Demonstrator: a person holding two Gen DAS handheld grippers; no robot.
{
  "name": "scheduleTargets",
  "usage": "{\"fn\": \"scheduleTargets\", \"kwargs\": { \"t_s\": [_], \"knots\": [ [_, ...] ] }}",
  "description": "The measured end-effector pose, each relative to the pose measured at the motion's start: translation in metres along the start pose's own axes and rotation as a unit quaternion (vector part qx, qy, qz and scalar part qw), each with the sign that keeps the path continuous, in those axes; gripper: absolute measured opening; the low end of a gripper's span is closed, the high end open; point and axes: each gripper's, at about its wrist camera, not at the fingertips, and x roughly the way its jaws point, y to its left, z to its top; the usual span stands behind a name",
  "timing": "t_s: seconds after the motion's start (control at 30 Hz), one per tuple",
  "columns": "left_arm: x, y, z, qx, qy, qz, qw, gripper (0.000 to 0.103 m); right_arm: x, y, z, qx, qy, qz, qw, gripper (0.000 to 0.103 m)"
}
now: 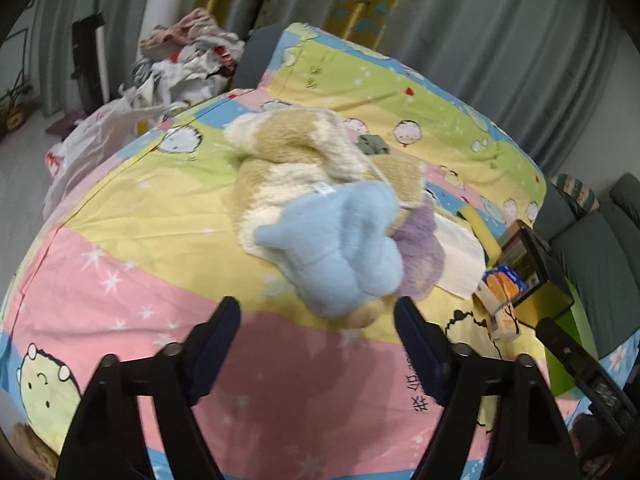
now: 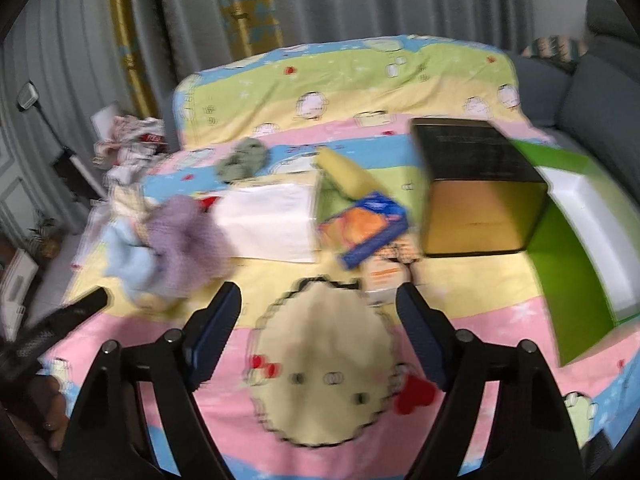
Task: Organize soft objects
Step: 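Move the right tool toward the light-blue plush elephant on the towel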
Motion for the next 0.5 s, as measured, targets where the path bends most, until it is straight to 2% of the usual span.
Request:
{"fn": "scheduleTargets", "kwargs": {
  "t_s": [0.13,0.33,0.5],
  "knots": [
    [-0.003,0.016,0.006,-0.018,0.001,0.012,0.9998,0.072,0.009,0.034,0.013,-0.013,0.023,0.063,0.998,0.079],
    [-0.005,0.039,0.013,-0.041,0.007,0.048,0.998,0.072,0.033,0.101,0.032,-0.051,0.055,0.109,0.991,0.078],
    [-0.004,0.058,0.016,-0.063,0.016,0.074,0.9951,0.072,0.07,0.142,0.042,-0.064,0.094,0.123,0.986,0.052]
  ]
}}
